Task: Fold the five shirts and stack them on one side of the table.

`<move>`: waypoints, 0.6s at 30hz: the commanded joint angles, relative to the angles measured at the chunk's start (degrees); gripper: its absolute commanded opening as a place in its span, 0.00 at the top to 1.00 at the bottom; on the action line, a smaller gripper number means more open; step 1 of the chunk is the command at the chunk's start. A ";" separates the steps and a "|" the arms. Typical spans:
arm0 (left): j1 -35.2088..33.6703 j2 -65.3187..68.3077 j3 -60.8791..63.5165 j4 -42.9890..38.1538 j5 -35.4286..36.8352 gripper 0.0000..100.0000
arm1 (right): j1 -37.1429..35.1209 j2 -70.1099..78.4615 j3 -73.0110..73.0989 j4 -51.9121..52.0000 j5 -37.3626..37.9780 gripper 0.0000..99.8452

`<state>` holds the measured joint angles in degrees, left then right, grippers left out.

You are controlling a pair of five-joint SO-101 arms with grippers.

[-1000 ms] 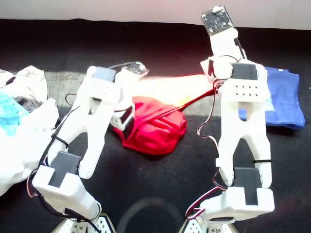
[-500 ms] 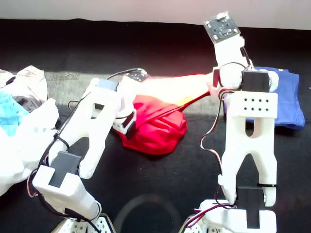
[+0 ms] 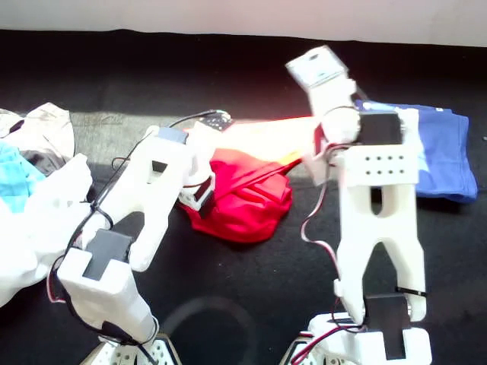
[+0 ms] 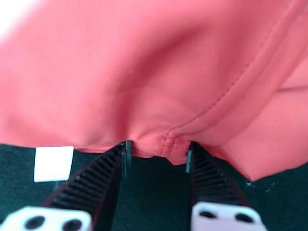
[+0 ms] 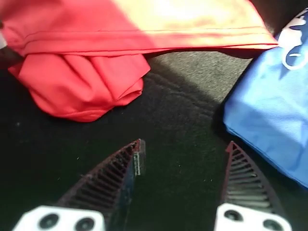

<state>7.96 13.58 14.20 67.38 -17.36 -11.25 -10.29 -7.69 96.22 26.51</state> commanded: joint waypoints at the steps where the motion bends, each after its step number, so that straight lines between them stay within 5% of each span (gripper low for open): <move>1: 0.40 -0.22 -0.84 -0.70 -0.44 0.83 | -3.91 -3.21 1.27 1.71 0.53 0.76; 5: 0.40 -0.22 -1.54 -0.62 -0.35 1.00 | -6.37 -3.21 12.62 -1.19 0.53 0.80; 12: -0.92 -0.31 -8.13 2.90 -0.26 0.99 | -8.66 -3.21 38.11 -21.23 -4.40 0.80; 18: -8.57 -0.13 -21.41 10.73 -0.26 0.99 | -15.08 -3.12 49.80 -37.05 -10.64 0.80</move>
<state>3.74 13.76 0.22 75.12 -17.36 -23.21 -10.99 38.99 65.98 19.03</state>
